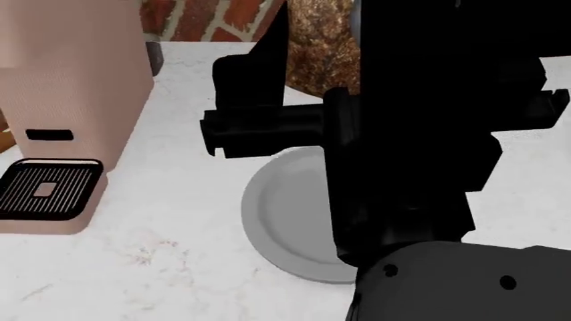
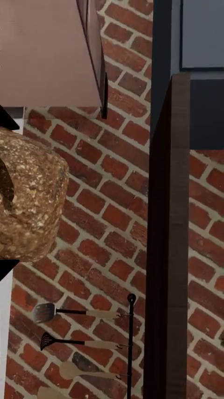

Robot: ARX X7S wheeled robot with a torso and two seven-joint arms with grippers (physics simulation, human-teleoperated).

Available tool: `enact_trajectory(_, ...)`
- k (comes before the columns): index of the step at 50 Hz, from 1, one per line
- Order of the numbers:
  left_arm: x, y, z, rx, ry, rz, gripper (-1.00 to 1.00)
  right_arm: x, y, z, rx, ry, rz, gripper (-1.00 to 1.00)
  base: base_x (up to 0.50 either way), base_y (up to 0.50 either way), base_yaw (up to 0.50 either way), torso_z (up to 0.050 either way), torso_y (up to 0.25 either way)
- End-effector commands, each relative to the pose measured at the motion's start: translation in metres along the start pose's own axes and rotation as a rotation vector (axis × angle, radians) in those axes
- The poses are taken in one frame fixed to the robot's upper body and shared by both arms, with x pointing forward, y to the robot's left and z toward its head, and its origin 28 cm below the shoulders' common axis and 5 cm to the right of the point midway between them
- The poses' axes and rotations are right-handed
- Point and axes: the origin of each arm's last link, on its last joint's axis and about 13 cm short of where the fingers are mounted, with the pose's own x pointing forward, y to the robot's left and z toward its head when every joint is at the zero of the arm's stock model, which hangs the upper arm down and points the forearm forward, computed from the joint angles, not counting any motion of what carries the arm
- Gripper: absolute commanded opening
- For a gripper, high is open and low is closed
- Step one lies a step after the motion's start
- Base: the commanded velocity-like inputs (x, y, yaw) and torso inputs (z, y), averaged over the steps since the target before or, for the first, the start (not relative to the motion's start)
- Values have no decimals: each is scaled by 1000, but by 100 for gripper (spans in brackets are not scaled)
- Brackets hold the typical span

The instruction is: Place all breads on the cutting board.

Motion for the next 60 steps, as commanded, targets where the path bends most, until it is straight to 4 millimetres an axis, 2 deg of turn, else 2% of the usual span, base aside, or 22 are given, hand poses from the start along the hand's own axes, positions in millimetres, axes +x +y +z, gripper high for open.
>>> enact_trajectory(1, 2, 1, -9, -19, 2, 9, -100, -2, 0, -1, -29, -14, 8, -100, -109, 496, 0, 0, 0)
enact_trajectory(2, 3, 3, -2, -22, 5, 10, -100, -1, 0, -2, -35, -14, 6, -100, -105, 500, 0, 0, 0)
enact_trajectory(10, -1, 0, 5, -20, 5, 11, -100, -3, 2, -3, -40, -17, 24, -100, -110, 500, 0, 0, 0)
enact_trajectory(45, 2, 1, 6, -12, 20, 27, -100, -3, 3, -9, -102, -36, 53, -100, -42, 500, 0, 0, 0)
enact_trajectory(53, 9, -1, 2, -13, 18, 17, -100, -3, 4, -10, -105, -43, 63, -100, 7, 500, 0, 0, 0)
enact_trajectory(60, 28, -1, -6, -20, 47, 9, -100, -3, 5, -15, -106, -31, 78, -100, 51, 500, 0, 0, 0)
